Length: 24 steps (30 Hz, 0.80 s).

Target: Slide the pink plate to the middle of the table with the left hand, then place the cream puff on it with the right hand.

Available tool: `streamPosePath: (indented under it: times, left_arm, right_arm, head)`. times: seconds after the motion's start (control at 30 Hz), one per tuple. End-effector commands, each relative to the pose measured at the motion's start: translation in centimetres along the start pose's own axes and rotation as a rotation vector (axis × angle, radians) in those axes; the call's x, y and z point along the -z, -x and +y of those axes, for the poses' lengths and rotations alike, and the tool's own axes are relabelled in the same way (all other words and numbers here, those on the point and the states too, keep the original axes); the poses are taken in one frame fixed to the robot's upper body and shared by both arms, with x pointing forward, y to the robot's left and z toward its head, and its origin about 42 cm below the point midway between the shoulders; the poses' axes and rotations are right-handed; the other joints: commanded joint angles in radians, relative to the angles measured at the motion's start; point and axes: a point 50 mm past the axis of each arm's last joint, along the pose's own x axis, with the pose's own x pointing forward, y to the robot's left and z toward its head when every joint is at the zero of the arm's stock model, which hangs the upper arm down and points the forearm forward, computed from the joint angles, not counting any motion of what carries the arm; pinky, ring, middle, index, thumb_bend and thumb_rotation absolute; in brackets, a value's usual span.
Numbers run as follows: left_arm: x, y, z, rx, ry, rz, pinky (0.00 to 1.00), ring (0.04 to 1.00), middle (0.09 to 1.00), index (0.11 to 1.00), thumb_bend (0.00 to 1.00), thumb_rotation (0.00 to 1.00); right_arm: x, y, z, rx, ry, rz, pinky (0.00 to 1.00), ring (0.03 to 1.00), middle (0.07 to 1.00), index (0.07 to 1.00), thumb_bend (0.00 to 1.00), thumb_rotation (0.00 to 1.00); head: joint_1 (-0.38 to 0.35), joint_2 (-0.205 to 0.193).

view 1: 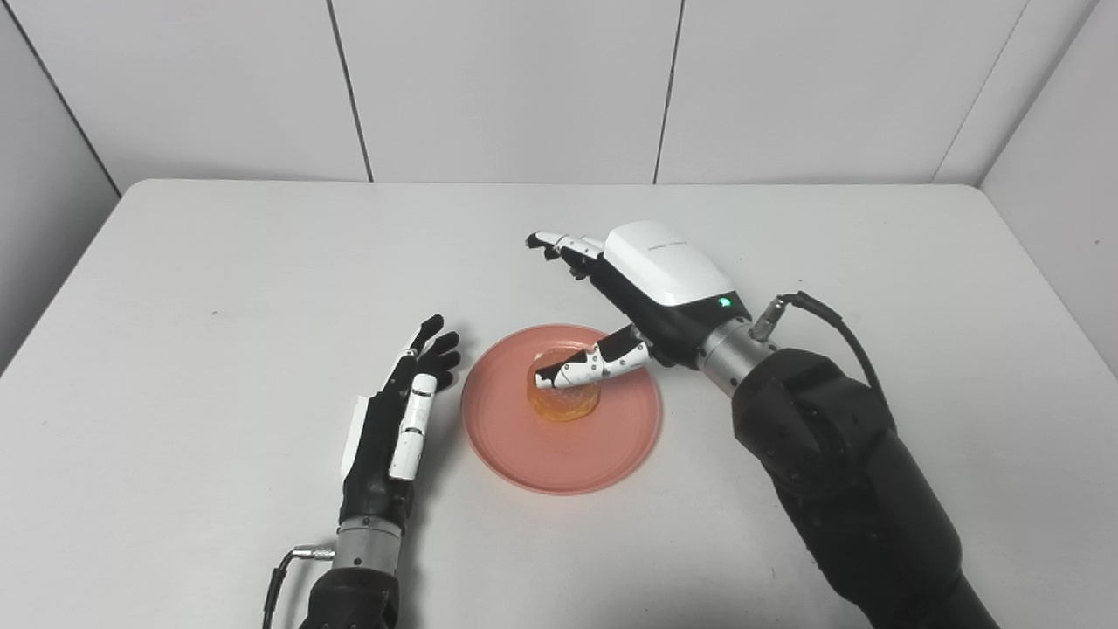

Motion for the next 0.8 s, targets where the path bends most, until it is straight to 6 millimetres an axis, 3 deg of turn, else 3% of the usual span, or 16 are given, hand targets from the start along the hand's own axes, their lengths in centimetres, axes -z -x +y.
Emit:
streamPosePath:
  times: [0.0, 0.17, 0.27, 0.33, 0.5, 0.77]
  left_arm:
    - [0.2, 1.4, -0.1, -0.038, 0.011, -0.005, 0.86, 0.864, 0.875, 0.870, 0.50, 1.00]
    - [0.2, 1.5, 0.0, -0.040, -0.012, 0.001, 0.87, 0.882, 0.893, 0.882, 0.51, 1.00]
    - [0.0, 1.5, -0.1, -0.035, -0.027, -0.001, 0.89, 0.916, 0.929, 0.913, 0.49, 1.00]
    - [0.0, 1.5, -0.1, -0.025, -0.047, -0.010, 0.91, 0.937, 0.948, 0.931, 0.49, 1.00]
    - [0.0, 1.5, 0.1, -0.005, -0.074, -0.011, 0.97, 0.981, 0.985, 0.971, 0.50, 1.00]
    - [-0.2, 1.7, 0.2, -0.021, -0.086, 0.012, 0.98, 0.991, 0.988, 0.972, 0.53, 1.00]
  right_arm:
    - [0.4, 0.8, -1.3, 0.111, -0.043, 0.004, 0.57, 0.738, 0.833, 0.888, 0.92, 0.53]
    - [2.4, 2.4, -0.6, 0.166, -0.157, 0.064, 0.64, 0.821, 0.908, 0.941, 0.88, 0.63]
    - [4.0, 3.9, 0.7, 0.192, -0.260, 0.125, 0.84, 0.955, 0.992, 0.996, 0.81, 0.90]
    - [4.7, 4.8, 1.7, 0.220, -0.336, 0.147, 0.88, 0.979, 0.998, 0.999, 0.77, 0.96]
    - [5.3, 6.3, 3.6, 0.307, -0.477, 0.149, 0.93, 0.999, 1.000, 1.000, 0.61, 1.00]
    - [5.2, 8.0, 6.7, 0.366, -0.609, 0.170, 0.97, 1.000, 1.000, 1.000, 0.56, 1.00]
  head:
    - [-0.003, 0.001]
    - [0.002, 0.000]
    - [-0.005, -0.002]
    - [-0.006, -0.003]
    - [-0.005, -0.005]
    - [0.005, -0.004]
